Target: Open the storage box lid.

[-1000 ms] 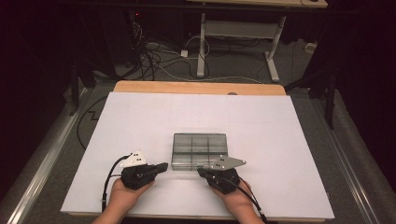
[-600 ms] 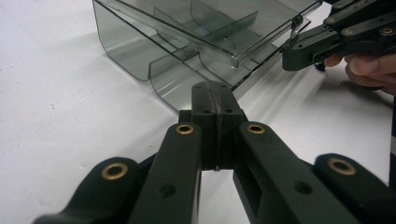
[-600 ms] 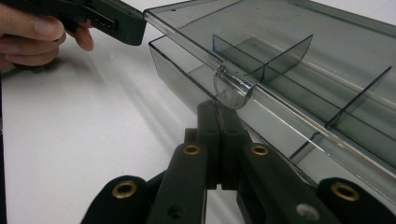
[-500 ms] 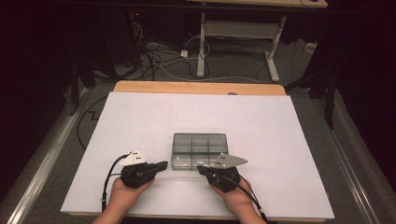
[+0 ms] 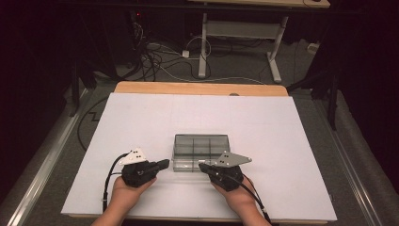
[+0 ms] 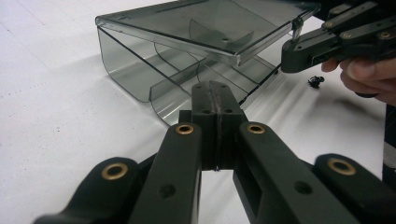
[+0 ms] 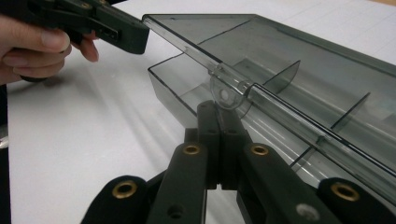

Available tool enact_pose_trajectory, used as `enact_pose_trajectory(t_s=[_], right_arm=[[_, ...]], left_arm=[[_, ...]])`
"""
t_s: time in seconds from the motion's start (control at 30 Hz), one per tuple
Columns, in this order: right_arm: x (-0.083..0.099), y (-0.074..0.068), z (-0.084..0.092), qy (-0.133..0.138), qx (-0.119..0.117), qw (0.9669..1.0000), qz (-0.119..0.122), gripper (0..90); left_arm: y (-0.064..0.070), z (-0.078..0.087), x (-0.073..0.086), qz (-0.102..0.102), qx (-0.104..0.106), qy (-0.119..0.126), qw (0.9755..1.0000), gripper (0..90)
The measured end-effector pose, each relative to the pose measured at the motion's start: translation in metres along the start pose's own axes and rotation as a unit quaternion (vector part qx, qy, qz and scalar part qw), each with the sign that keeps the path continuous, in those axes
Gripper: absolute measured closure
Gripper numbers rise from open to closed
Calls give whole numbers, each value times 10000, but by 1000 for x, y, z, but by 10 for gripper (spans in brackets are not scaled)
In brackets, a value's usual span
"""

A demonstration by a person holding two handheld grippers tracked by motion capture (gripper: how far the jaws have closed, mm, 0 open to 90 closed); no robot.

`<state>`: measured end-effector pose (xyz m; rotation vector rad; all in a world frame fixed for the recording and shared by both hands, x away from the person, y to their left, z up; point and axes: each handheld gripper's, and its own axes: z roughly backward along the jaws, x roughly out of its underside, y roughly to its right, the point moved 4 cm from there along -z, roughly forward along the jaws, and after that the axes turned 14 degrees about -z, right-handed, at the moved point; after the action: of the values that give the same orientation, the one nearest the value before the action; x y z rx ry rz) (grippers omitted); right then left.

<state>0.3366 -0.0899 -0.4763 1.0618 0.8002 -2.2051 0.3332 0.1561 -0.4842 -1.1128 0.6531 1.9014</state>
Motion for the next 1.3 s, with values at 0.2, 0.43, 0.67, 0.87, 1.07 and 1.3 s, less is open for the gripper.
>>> enact_pose_trajectory(t_s=[0.2,0.43,0.67,0.87,1.07,1.3], right_arm=[[-4,-1,2,81,12,10000,40,900],[-3,-1,1,62,18,10000,32,900],[-2,0,2,83,49,10000,20,900],[2,0,2,16,46,10000,8,900],[4,1,10,74,99,9999,-13,900],[5,4,20,169,159,9997,-49,900]], left_arm=[[3,-5,-6,-31,22,35,10000,876],[3,-10,-9,-87,-8,5,10000,876],[4,-14,-10,-58,111,103,9999,876],[5,-15,-11,-68,163,96,9998,876],[5,-15,-11,-50,177,96,9998,876],[4,-18,-11,-76,169,33,9998,876]])
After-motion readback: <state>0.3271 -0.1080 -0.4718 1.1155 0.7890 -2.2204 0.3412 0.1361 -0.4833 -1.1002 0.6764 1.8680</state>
